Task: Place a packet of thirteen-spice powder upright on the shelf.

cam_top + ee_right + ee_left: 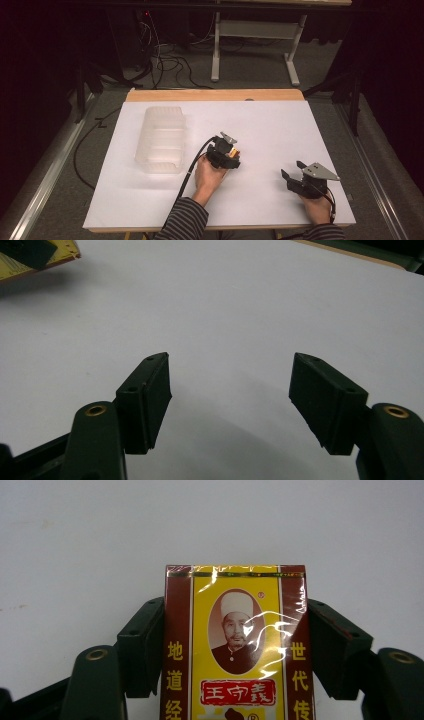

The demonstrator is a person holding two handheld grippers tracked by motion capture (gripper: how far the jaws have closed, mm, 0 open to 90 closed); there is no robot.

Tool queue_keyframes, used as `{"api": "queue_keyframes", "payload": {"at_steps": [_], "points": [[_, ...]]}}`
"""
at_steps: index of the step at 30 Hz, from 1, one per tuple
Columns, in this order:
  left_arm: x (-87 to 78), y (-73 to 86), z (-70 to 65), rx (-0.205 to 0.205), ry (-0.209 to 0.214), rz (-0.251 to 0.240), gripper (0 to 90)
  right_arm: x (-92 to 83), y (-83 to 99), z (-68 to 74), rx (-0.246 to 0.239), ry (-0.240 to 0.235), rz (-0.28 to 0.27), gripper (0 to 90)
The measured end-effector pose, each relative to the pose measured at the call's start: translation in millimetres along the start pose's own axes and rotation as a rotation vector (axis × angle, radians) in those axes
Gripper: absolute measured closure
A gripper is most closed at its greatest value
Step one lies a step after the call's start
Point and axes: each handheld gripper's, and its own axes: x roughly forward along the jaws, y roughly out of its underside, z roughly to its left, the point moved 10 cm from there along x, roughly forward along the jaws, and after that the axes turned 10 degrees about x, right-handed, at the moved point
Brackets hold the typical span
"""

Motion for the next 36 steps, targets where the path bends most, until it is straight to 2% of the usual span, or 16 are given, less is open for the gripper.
{"api": "queue_keyframes", "payload": {"at_steps": [6,15,18,24,26,31,36], "points": [[-12.2,-5.7,-0.3,-0.001,0.016,-0.043,33.2,0.0,0.4,0.6,0.004,0.000,0.003,33.4],[-30.9,-10.9,0.1,0.019,0.013,-0.090,33.1,0.1,0.4,0.6,0.003,0.001,0.003,33.4],[-38.7,-12.2,1.9,0.022,0.003,-0.108,33.1,0.4,0.4,0.3,-0.012,0.001,0.006,33.3],[-47.0,-13.5,2.6,0.032,0.001,-0.126,33.0,0.2,0.4,0.4,-0.004,0.003,0.005,33.3],[-52.2,-13.7,5.5,0.034,-0.014,-0.138,33.0,0.3,0.4,0.4,-0.005,0.003,0.006,33.3],[-63.6,-15.5,10.4,0.023,-0.017,-0.170,33.0,0.8,0.7,0.3,-0.009,0.001,0.010,33.3],[-73.6,-13.4,16.7,0.028,-0.040,-0.175,32.9,0.7,0.7,0.1,-0.008,0.003,0.010,33.3]]}}
